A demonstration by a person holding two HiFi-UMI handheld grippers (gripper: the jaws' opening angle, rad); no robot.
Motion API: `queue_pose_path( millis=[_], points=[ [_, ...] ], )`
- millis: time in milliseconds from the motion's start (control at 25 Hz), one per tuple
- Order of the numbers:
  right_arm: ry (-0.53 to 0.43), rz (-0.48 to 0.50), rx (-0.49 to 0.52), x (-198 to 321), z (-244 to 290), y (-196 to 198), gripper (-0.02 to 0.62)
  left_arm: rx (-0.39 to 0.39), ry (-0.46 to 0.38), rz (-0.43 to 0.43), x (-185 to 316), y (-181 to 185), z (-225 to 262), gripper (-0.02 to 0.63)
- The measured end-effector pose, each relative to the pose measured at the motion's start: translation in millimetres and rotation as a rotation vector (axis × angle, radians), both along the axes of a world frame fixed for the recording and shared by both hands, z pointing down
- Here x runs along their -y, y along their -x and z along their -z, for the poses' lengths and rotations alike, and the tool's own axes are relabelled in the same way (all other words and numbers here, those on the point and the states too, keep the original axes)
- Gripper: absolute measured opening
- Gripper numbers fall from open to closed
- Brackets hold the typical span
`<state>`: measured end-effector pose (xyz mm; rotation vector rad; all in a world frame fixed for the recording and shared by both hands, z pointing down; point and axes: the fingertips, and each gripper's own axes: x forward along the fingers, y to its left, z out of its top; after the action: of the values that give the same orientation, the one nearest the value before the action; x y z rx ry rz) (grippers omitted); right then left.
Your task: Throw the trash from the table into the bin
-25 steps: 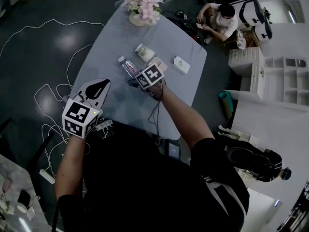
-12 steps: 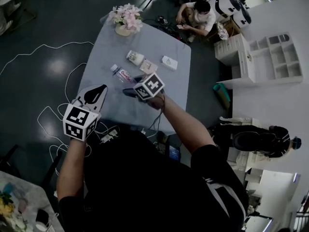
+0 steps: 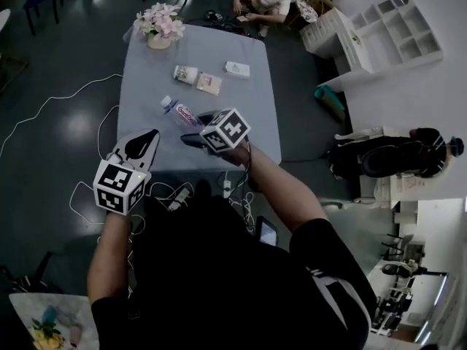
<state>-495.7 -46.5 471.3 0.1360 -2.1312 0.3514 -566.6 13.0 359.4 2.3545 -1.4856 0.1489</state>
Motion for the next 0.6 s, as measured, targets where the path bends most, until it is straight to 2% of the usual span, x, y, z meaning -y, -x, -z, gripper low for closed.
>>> queue_pose_path(
  millis=[160, 400, 600],
  points=[
    [-0.023, -0.052, 0.039, -9, 17, -24, 0.293, -0.014, -0.012, -0.068, 2, -29, 10, 0.014],
    [-0.052, -0.133, 0.117, -13, 46, -77, 0.293, 0.024, -0.038, -0.162, 18, -80, 26, 0.014],
    [-0.055, -0.233, 0.195, -6, 58, -136, 0.293, 0.035, -0.058, -0.252, 35, -148, 32, 0.014]
  ],
)
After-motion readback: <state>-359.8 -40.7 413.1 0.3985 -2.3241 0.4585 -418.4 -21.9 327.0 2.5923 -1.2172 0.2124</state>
